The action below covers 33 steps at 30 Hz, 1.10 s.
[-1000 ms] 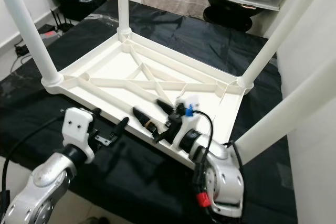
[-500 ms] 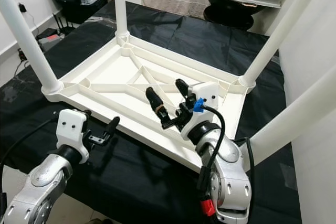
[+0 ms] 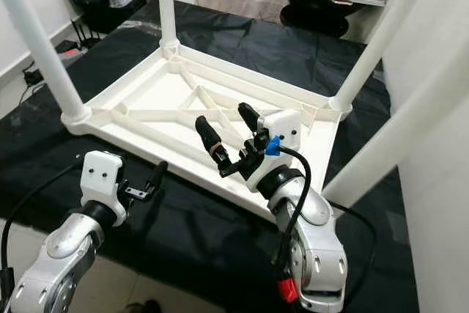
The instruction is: Building children table
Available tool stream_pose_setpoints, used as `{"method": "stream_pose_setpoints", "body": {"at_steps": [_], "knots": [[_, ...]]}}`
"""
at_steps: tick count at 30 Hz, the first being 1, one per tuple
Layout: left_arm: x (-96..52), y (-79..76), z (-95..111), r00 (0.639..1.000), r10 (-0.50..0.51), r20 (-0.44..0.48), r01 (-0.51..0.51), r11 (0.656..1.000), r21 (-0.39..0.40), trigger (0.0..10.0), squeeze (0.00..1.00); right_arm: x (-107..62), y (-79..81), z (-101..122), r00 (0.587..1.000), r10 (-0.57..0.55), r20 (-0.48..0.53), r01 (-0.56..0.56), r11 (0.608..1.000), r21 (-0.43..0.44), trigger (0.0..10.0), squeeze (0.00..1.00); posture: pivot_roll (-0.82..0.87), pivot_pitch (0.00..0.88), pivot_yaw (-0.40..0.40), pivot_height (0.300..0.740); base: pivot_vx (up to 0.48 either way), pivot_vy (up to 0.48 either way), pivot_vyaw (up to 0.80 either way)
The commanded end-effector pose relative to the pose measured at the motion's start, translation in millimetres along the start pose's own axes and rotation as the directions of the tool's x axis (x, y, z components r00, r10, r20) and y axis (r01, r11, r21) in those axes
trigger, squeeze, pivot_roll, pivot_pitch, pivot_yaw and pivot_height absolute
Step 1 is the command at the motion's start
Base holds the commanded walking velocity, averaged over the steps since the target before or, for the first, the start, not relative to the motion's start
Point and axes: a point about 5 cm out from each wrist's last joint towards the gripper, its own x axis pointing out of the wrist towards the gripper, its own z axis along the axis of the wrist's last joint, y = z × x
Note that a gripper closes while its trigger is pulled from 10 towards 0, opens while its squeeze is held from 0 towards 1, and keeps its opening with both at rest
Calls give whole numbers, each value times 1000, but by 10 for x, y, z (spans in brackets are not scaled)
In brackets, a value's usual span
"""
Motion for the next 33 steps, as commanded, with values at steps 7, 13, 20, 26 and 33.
{"method": "stream_pose_setpoints", "body": {"at_steps": [7,13,20,26,33], "knots": [[6,-31,-36,1000,-10,-12,10,1000,3,10000,0,-182,160,-374,992,2,-126,5,999,54,10000,0,-156,110,-71,740,-297,0,0],[10,-15,-8,1000,-11,11,11,1000,12,10000,0,-213,-241,-451,956,-231,-181,233,972,-10,10000,0,-149,112,-65,740,-44,0,0],[-17,4,-1,999,-20,29,19,1000,22,10000,0,-241,-366,-499,931,-292,-220,310,949,54,10000,0,-150,113,-63,740,0,0,-748],[-50,40,1,999,-8,46,7,1000,28,10000,0,-281,-454,-560,908,-345,-239,359,933,18,10000,0,-142,112,-59,740,0,0,-800],[-7,130,123,994,-12,107,9,999,33,10000,0,-186,-695,-443,894,-411,-175,411,911,-39,10000,0,-145,113,-56,740,0,0,-800]]}}
